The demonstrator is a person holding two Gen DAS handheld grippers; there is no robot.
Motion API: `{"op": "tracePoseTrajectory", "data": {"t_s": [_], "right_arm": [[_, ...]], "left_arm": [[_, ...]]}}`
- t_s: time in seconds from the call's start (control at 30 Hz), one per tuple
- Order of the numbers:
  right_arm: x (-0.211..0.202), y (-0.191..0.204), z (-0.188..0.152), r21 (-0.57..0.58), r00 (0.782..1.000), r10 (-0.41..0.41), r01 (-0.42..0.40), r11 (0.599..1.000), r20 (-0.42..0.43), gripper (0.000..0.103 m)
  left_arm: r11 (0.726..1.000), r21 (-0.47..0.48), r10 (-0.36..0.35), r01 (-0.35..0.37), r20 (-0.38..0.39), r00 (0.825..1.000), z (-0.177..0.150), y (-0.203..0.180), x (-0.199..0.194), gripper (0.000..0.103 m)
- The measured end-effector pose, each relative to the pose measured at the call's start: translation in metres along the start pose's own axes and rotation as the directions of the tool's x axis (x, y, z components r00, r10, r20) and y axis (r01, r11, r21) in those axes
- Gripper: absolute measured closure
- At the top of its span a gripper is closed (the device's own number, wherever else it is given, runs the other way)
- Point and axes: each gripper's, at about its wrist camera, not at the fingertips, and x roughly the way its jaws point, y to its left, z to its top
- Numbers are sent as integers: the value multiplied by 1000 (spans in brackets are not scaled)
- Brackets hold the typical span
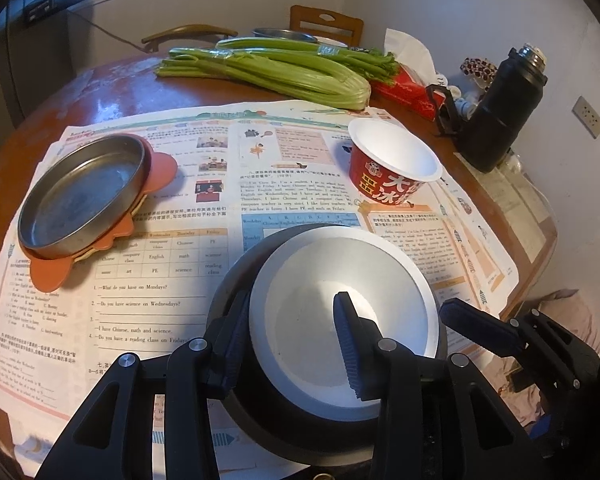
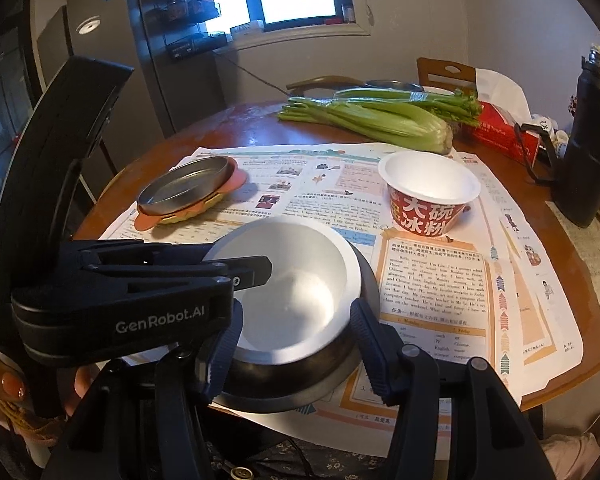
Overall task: Organize plates and bowls
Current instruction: 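Lower the paper bowl into the deep steel bowl and open the left tool, then move the left tool to the second paper bowl and grasp its rim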
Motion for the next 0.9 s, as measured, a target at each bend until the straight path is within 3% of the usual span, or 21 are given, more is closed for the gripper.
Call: {"op": "tracePoseTrajectory", "data": {"t_s": [0.5, 0.9], "right_arm": [[-10, -15, 4, 54, 999, -6, 3, 999, 42, 47], [-29, -30, 8, 87, 996, 12, -20, 996, 94, 46]], "left_arm": [[1000, 14, -12, 12, 23, 1000, 1, -3, -20, 55], [999, 19, 28, -28, 47, 999, -1, -10, -44, 51]]}}
